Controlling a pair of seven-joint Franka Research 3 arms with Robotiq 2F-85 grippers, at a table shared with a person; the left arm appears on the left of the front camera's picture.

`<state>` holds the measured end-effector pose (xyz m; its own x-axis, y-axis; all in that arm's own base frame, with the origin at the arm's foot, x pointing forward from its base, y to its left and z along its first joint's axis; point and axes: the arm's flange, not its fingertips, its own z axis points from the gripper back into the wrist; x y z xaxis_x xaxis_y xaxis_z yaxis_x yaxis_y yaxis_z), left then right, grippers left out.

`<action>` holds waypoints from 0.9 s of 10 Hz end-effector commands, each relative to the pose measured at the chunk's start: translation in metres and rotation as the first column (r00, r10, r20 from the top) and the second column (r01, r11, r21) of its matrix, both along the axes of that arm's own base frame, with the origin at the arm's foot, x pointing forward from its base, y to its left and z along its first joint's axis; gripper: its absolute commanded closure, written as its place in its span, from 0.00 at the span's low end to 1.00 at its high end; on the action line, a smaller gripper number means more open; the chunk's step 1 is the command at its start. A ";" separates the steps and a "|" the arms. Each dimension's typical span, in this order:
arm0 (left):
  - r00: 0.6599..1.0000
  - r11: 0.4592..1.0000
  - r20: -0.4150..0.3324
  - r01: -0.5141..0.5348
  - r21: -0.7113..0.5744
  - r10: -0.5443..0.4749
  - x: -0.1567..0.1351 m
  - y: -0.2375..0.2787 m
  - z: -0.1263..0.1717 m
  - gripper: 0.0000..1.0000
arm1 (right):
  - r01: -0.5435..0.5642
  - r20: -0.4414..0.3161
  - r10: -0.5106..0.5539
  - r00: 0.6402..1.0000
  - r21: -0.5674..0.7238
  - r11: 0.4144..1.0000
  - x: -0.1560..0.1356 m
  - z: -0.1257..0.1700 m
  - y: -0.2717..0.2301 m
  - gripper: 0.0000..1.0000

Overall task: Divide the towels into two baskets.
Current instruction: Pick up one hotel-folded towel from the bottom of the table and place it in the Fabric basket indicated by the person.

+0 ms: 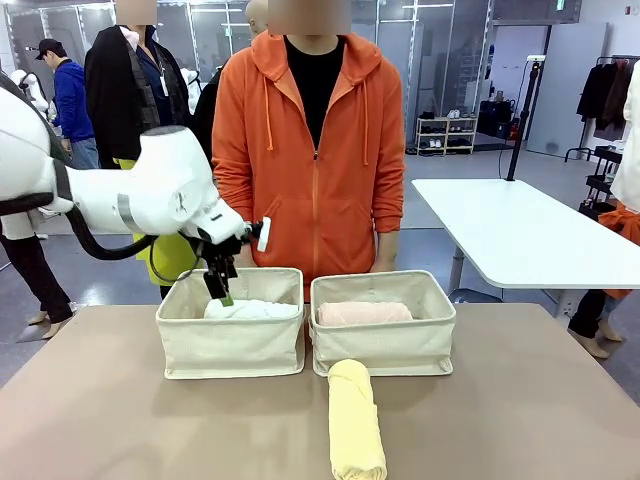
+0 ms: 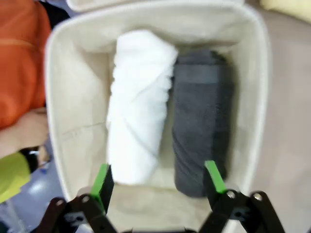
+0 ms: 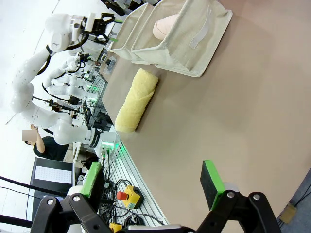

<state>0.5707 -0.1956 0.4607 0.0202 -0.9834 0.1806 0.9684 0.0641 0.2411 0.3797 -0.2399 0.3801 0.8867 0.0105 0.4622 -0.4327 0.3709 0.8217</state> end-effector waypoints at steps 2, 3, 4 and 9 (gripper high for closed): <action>0.981 0.989 -0.174 -0.100 -0.111 0.080 -0.038 0.049 0.068 0.07 | 0.001 0.007 -0.001 1.000 0.007 1.000 -0.001 0.004 0.001 0.00; 0.964 0.975 -0.245 -0.151 -0.165 0.108 -0.052 0.070 0.083 0.07 | 0.001 0.007 -0.001 1.000 0.007 1.000 -0.001 0.004 0.001 0.00; 0.930 0.939 -0.332 -0.245 -0.241 0.157 -0.072 0.098 0.096 0.07 | 0.001 0.007 -0.001 1.000 0.007 1.000 -0.001 0.004 0.001 0.00; 0.749 0.629 -0.629 -0.596 -0.500 0.209 -0.170 0.240 0.112 0.07 | 0.001 0.007 -0.001 1.000 0.007 1.000 -0.001 0.004 0.001 0.00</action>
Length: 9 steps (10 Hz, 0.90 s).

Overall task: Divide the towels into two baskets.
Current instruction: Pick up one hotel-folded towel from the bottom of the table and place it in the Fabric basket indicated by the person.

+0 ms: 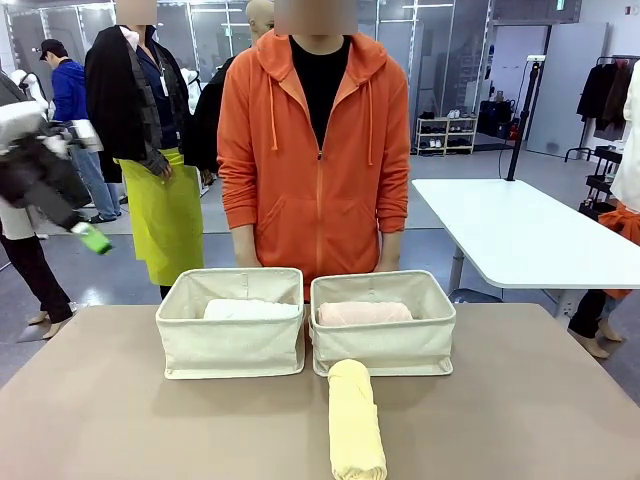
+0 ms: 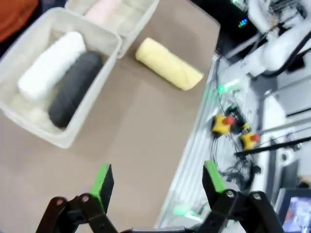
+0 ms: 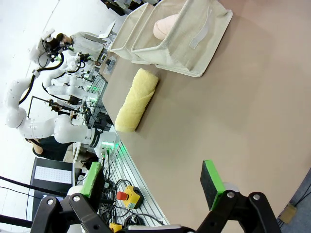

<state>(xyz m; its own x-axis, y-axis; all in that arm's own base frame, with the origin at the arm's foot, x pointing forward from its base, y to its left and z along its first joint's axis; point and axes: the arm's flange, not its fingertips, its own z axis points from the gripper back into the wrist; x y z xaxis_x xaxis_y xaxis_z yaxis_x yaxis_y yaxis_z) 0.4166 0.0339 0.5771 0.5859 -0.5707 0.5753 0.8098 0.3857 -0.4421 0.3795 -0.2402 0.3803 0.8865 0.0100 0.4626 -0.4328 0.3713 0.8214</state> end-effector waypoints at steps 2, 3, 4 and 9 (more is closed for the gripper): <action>0.970 0.953 -0.109 -0.236 -0.190 0.219 -0.058 0.067 -0.027 0.07 | 0.000 0.006 0.000 1.000 0.007 1.000 -0.001 0.003 0.001 0.00; 0.949 0.920 -0.144 -0.309 -0.240 0.281 -0.080 0.092 -0.043 0.07 | 0.000 0.006 0.000 1.000 0.007 1.000 -0.001 0.003 0.001 0.00; 0.916 0.866 -0.182 -0.397 -0.304 0.357 -0.105 0.120 -0.063 0.07 | 0.000 0.006 0.000 1.000 0.007 1.000 -0.001 0.003 0.001 0.00; 0.794 0.730 -0.276 -0.607 -0.314 0.542 -0.136 0.210 -0.143 0.07 | 0.000 0.006 0.000 1.000 0.007 1.000 -0.001 0.003 0.001 0.00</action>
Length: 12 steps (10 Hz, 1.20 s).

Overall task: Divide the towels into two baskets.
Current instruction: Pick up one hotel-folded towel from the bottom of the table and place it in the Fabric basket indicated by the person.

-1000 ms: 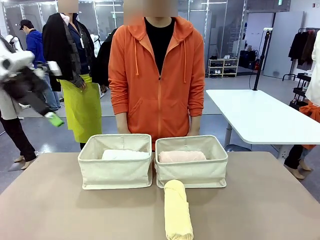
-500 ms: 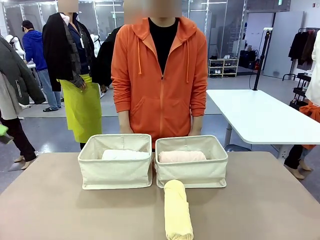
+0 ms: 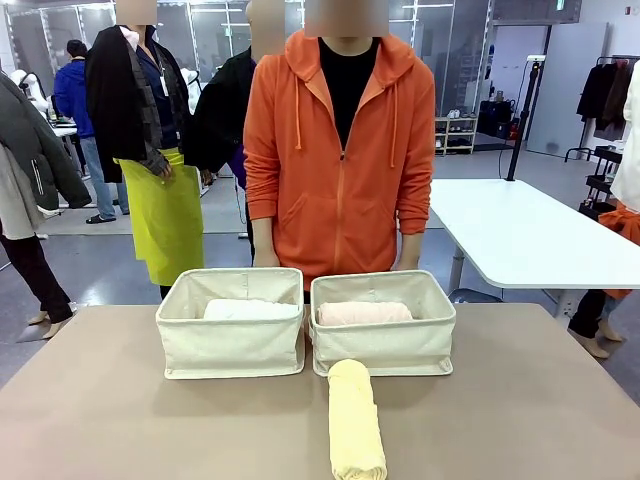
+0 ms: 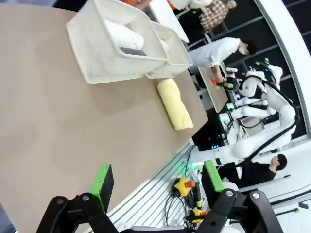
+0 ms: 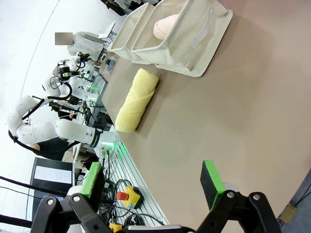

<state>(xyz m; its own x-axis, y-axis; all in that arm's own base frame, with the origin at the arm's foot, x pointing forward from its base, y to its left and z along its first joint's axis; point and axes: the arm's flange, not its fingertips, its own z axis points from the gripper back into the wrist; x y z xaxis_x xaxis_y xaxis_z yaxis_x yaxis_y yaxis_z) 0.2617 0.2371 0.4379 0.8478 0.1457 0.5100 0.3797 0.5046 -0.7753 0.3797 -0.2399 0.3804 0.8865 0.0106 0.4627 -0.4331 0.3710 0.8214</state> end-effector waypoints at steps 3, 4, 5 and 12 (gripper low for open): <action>1.000 1.000 0.008 0.030 -0.006 -0.030 0.000 -0.012 0.013 0.07 | 0.001 0.006 -0.001 1.000 0.007 1.000 -0.001 0.003 0.001 0.00; 1.000 1.000 0.008 0.030 -0.006 -0.030 0.000 -0.012 0.013 0.07 | 0.001 0.006 -0.001 1.000 0.007 1.000 -0.001 0.003 0.001 0.00; 1.000 1.000 0.008 0.030 -0.006 -0.030 0.000 -0.012 0.013 0.07 | 0.001 0.006 -0.001 1.000 0.007 1.000 -0.001 0.003 0.001 0.00; 1.000 1.000 0.008 0.030 -0.006 -0.030 0.000 -0.012 0.013 0.07 | 0.000 0.000 0.000 1.000 0.000 1.000 0.000 0.000 0.000 0.00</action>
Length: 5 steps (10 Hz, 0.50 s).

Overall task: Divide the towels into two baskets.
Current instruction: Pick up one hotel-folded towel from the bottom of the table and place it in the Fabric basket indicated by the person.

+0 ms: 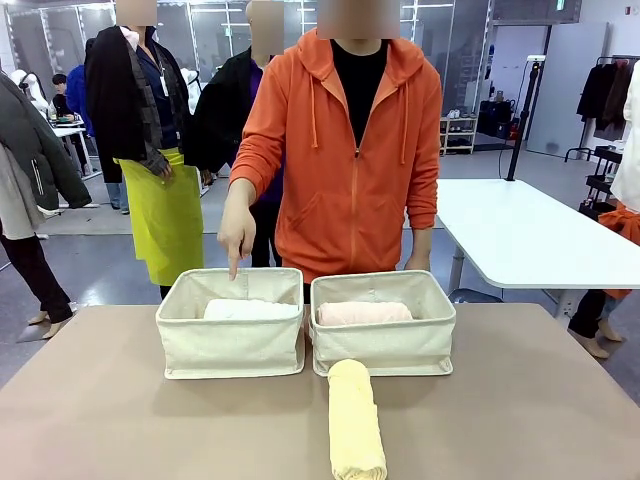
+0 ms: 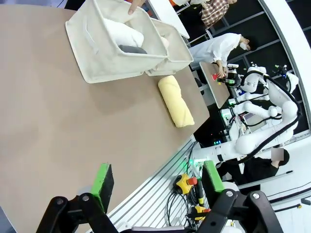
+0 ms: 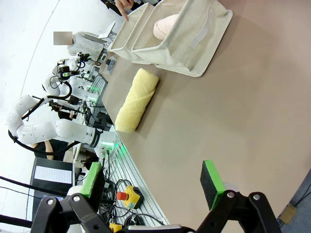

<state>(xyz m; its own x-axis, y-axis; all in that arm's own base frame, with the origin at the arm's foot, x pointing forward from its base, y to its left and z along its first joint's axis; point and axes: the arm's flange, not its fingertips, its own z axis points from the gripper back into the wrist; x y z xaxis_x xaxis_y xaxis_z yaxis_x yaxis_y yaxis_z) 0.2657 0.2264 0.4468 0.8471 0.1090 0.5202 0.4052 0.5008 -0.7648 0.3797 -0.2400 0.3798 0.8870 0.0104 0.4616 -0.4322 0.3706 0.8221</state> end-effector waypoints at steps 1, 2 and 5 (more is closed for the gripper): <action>1.000 1.000 -0.002 -0.006 -0.020 0.006 -0.004 -0.001 0.004 0.07 | -0.045 -0.011 0.045 0.999 -0.045 0.998 0.009 0.011 0.023 0.00; 1.000 1.000 -0.002 -0.006 -0.020 0.006 -0.004 -0.001 0.004 0.07 | -0.075 -0.019 0.074 0.997 -0.073 0.995 0.015 0.019 0.044 0.00; 1.000 1.000 -0.002 -0.006 -0.020 0.006 -0.004 -0.001 0.004 0.07 | -0.122 -0.116 0.106 0.988 -0.144 0.982 0.021 0.014 0.109 0.00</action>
<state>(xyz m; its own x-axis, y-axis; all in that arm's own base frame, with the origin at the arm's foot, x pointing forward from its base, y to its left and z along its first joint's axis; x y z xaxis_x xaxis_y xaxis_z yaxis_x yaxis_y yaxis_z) 0.2657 0.2264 0.4467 0.8473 0.1091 0.5198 0.4048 0.5009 -0.7650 0.4105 -0.1501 0.3971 0.9011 0.1672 0.4002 -0.4330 0.3984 0.8086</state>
